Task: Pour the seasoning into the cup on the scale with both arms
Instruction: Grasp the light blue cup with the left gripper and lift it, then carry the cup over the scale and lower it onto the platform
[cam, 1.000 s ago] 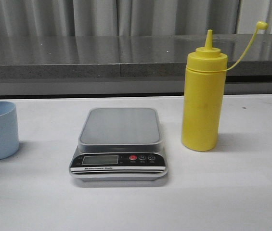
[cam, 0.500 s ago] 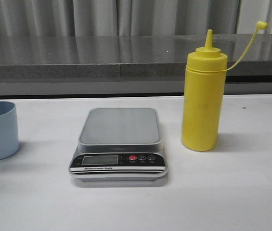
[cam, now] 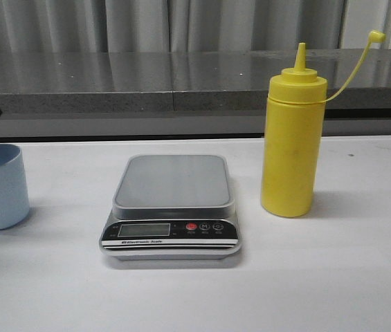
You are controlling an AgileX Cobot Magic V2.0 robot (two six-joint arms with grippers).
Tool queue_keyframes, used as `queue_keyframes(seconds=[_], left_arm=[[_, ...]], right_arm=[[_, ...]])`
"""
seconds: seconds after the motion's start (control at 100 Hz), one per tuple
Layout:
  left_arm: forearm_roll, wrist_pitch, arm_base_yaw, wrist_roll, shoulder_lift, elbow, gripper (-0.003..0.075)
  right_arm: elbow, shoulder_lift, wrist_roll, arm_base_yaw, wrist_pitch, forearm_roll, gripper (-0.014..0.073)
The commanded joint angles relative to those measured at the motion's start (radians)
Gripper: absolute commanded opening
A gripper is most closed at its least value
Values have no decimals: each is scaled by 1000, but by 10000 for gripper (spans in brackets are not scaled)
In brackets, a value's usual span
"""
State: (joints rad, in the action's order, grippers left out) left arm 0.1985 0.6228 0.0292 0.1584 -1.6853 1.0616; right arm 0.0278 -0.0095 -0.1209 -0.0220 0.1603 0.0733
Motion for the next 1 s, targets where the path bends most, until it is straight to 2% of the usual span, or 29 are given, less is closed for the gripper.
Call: queue_keyframes(seconds=[0.0, 0.19, 0.4, 0.64, 0.99], left_arm=[[31, 48, 7, 6, 41, 87, -20], [56, 211, 57, 33, 41, 265, -20], [56, 222, 185, 33, 29, 408, -20], [54, 247, 308, 33, -79, 558, -20], [52, 339, 386, 33, -245, 717, -20]], right_arm=[[-17, -19, 7, 7, -83, 2, -68], [-17, -19, 7, 7, -83, 2, -68], [-17, -19, 7, 7, -83, 2, -68], [-17, -19, 7, 7, -83, 2, -68], [-17, -19, 7, 7, -83, 2, -68]])
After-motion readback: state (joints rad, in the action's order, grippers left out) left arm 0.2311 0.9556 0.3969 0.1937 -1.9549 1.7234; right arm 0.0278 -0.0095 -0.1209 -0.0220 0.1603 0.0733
